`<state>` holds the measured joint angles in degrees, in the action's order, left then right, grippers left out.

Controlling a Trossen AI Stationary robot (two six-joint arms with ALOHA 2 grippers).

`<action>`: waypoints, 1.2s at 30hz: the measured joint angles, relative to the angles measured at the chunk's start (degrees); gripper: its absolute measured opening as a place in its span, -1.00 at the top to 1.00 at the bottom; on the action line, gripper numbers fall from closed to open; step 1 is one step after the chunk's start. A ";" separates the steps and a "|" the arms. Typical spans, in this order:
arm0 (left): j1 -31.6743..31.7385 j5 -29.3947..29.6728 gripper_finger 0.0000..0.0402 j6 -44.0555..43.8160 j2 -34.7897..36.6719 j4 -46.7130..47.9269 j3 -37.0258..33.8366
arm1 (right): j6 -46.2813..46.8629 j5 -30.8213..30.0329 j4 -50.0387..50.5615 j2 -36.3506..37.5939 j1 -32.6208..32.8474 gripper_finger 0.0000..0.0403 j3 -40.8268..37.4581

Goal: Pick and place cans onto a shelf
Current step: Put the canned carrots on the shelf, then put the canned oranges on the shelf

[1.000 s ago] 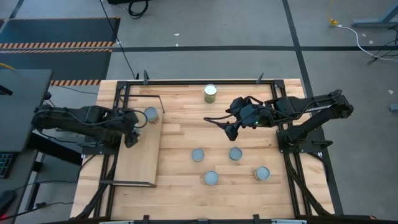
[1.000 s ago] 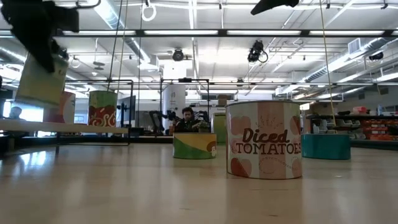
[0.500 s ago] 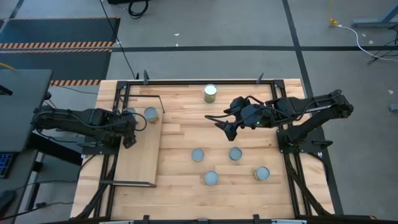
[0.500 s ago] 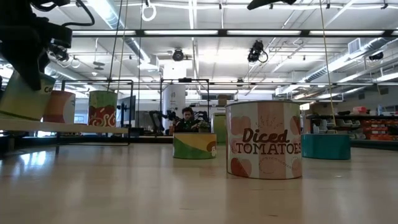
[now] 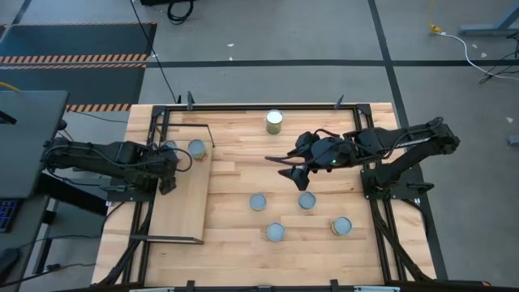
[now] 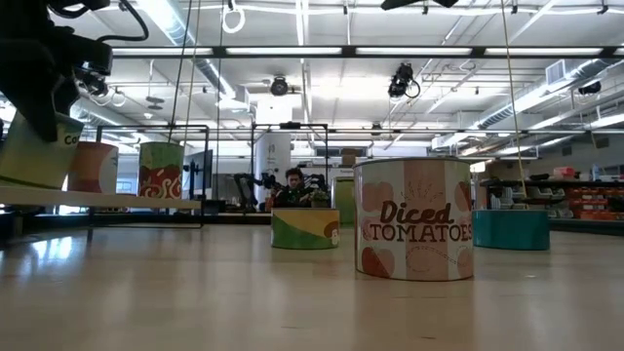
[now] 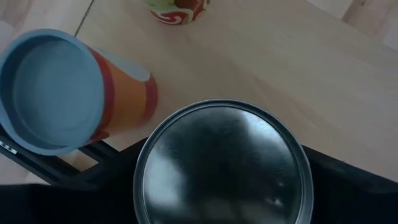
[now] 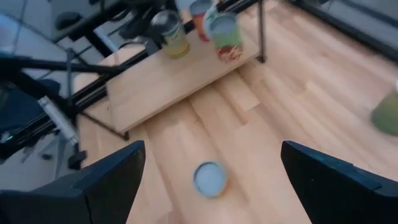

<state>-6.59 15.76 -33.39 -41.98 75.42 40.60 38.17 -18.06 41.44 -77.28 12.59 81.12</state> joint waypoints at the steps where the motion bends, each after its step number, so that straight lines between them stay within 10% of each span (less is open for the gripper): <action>1: 0.00 -0.40 -0.64 -0.02 0.00 0.08 0.00 | 0.49 0.15 0.13 -0.52 0.03 -0.90 0.00; 28: -0.02 -3.71 -0.78 2.63 0.02 3.87 7.67 | -7.93 -2.19 -15.71 -15.01 -2.63 -0.91 0.00; 36: -0.02 -1.10 -0.78 4.12 1.92 -13.12 13.87 | -5.67 -8.67 -16.19 -12.46 -8.96 -0.87 0.00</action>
<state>-6.61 14.66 -29.26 -40.05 62.30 54.47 32.50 -26.73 25.25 -89.73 3.63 81.12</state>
